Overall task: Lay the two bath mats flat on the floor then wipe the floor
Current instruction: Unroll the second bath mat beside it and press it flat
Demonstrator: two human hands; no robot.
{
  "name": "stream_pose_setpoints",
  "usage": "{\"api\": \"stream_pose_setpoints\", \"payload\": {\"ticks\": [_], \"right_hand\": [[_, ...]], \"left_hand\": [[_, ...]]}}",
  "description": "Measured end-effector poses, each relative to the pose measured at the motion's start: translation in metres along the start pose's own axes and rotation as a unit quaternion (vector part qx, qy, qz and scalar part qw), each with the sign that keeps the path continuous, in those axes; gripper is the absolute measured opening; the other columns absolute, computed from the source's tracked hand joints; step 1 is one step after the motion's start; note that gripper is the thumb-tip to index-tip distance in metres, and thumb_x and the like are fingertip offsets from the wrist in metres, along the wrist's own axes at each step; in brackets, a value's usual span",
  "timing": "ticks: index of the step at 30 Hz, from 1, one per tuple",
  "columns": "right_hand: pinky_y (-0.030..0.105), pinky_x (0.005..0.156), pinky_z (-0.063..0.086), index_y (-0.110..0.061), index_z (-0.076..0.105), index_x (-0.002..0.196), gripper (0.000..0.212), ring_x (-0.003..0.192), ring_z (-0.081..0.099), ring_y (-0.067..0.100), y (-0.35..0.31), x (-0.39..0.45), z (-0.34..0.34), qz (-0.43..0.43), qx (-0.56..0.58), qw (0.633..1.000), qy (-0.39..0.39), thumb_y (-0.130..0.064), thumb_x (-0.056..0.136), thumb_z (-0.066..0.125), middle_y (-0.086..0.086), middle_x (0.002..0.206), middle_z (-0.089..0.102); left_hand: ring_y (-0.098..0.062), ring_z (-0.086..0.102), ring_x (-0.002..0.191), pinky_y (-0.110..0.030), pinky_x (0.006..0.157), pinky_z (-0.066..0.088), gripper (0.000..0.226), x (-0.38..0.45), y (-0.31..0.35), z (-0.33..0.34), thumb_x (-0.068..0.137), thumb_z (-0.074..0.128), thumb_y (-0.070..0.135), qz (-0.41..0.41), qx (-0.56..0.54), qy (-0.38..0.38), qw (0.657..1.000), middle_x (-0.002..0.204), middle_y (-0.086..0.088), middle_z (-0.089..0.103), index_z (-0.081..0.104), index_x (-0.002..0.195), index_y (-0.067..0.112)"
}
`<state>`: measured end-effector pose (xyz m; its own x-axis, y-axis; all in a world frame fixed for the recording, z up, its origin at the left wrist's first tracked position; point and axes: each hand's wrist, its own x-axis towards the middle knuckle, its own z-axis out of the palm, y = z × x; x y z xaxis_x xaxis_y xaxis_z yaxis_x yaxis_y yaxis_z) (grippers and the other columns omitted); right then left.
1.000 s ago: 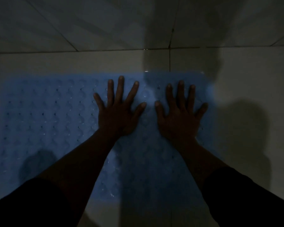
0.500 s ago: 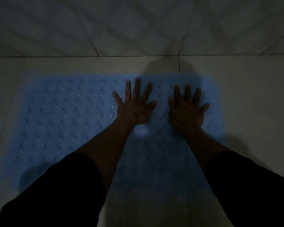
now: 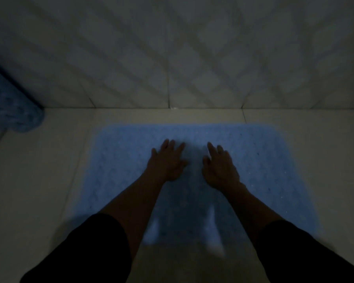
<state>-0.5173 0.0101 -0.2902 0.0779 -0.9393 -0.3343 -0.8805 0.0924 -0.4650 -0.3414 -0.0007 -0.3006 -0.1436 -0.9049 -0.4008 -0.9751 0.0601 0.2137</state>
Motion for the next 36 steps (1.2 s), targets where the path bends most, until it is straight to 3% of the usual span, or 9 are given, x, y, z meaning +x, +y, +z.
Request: {"api": "stream_pose_setpoints", "payload": {"ticks": [6, 12, 15, 19, 21, 23, 28, 33, 36], "right_hand": [[0.042, 0.112, 0.032, -0.016, 0.025, 0.153, 0.056, 0.139, 0.035, 0.033, -0.13, 0.021, -0.025, -0.088, 0.022, 0.993, 0.078, -0.034, 0.102, 0.039, 0.015, 0.155, 0.033], [0.037, 0.103, 0.039, -0.012, 0.033, 0.149, 0.053, 0.126, 0.05, 0.035, -0.263, 0.045, -0.021, -0.157, 0.044, 0.98, 0.116, -0.031, 0.101, 0.045, 0.021, 0.138, 0.052], [0.038, 0.102, 0.041, -0.013, 0.034, 0.148, 0.053, 0.123, 0.053, 0.036, -0.322, 0.049, -0.007, -0.186, 0.053, 0.975, 0.106, -0.03, 0.1, 0.047, 0.021, 0.136, 0.054], [0.037, 0.104, 0.04, -0.014, 0.033, 0.149, 0.055, 0.126, 0.05, 0.034, -0.383, 0.054, 0.014, -0.231, 0.062, 0.968, 0.075, -0.03, 0.099, 0.047, 0.021, 0.139, 0.051], [0.037, 0.107, 0.039, -0.014, 0.032, 0.149, 0.056, 0.13, 0.048, 0.033, -0.408, 0.055, 0.023, -0.258, 0.07, 0.962, 0.059, -0.029, 0.099, 0.048, 0.021, 0.141, 0.049], [0.037, 0.108, 0.039, -0.015, 0.031, 0.15, 0.057, 0.13, 0.047, 0.032, -0.43, 0.058, 0.032, -0.279, 0.086, 0.955, 0.04, -0.028, 0.098, 0.05, 0.019, 0.142, 0.048], [0.036, 0.106, 0.041, -0.013, 0.03, 0.15, 0.066, 0.128, 0.048, 0.03, -0.486, 0.079, 0.056, -0.318, 0.126, 0.94, -0.001, -0.022, 0.092, 0.06, 0.018, 0.14, 0.049], [0.031, 0.107, 0.039, -0.013, 0.022, 0.153, 0.093, 0.134, 0.043, 0.027, -0.532, 0.111, 0.084, -0.329, 0.149, 0.93, -0.066, -0.024, 0.079, 0.077, 0.016, 0.149, 0.041], [0.027, 0.101, 0.04, -0.009, 0.022, 0.152, 0.097, 0.134, 0.044, 0.026, -0.549, 0.129, 0.103, -0.327, 0.189, 0.923, -0.078, -0.025, 0.077, 0.081, 0.012, 0.15, 0.04]], "left_hand": [[-0.031, 0.03, 0.144, -0.05, 0.114, 0.031, 0.065, -0.006, -0.077, -0.101, 0.095, 0.051, 0.051, -0.051, -0.094, 0.104, 0.989, 0.155, -0.012, 0.033, 0.036, 0.149, 0.017], [-0.031, 0.046, 0.131, -0.047, 0.106, 0.041, 0.051, -0.039, -0.15, -0.163, 0.093, 0.053, 0.041, -0.109, -0.158, 0.187, 0.963, 0.142, -0.01, 0.05, 0.048, 0.137, 0.016], [-0.032, 0.051, 0.124, -0.045, 0.102, 0.044, 0.039, -0.066, -0.195, -0.181, 0.092, 0.051, 0.031, -0.185, -0.251, 0.256, 0.915, 0.134, -0.013, 0.054, 0.055, 0.126, 0.013], [-0.034, 0.057, 0.115, -0.042, 0.097, 0.049, 0.036, -0.096, -0.256, -0.177, 0.087, 0.051, 0.019, -0.267, -0.375, 0.344, 0.818, 0.128, -0.017, 0.058, 0.058, 0.119, 0.004], [-0.036, 0.06, 0.111, -0.042, 0.093, 0.051, 0.033, -0.111, -0.282, -0.174, 0.084, 0.052, 0.015, -0.312, -0.403, 0.395, 0.764, 0.122, -0.021, 0.061, 0.059, 0.112, -0.001], [-0.038, 0.058, 0.115, -0.04, 0.096, 0.047, 0.034, -0.125, -0.304, -0.175, 0.086, 0.054, 0.012, -0.338, -0.402, 0.428, 0.735, 0.125, -0.023, 0.059, 0.058, 0.117, -0.002], [-0.038, 0.054, 0.121, -0.038, 0.098, 0.044, 0.054, -0.139, -0.352, -0.185, 0.088, 0.06, 0.014, -0.335, -0.395, 0.487, 0.703, 0.132, -0.023, 0.053, 0.043, 0.137, 0.002], [-0.029, 0.048, 0.13, -0.03, 0.104, 0.04, 0.078, -0.13, -0.392, -0.209, 0.088, 0.067, 0.022, -0.297, -0.396, 0.526, 0.692, 0.144, -0.012, 0.046, 0.023, 0.152, 0.01], [-0.009, 0.051, 0.114, -0.017, 0.088, 0.044, 0.06, -0.12, -0.405, -0.222, 0.09, 0.069, 0.019, -0.221, -0.383, 0.563, 0.699, 0.13, 0.003, 0.05, 0.035, 0.139, 0.019]]}}
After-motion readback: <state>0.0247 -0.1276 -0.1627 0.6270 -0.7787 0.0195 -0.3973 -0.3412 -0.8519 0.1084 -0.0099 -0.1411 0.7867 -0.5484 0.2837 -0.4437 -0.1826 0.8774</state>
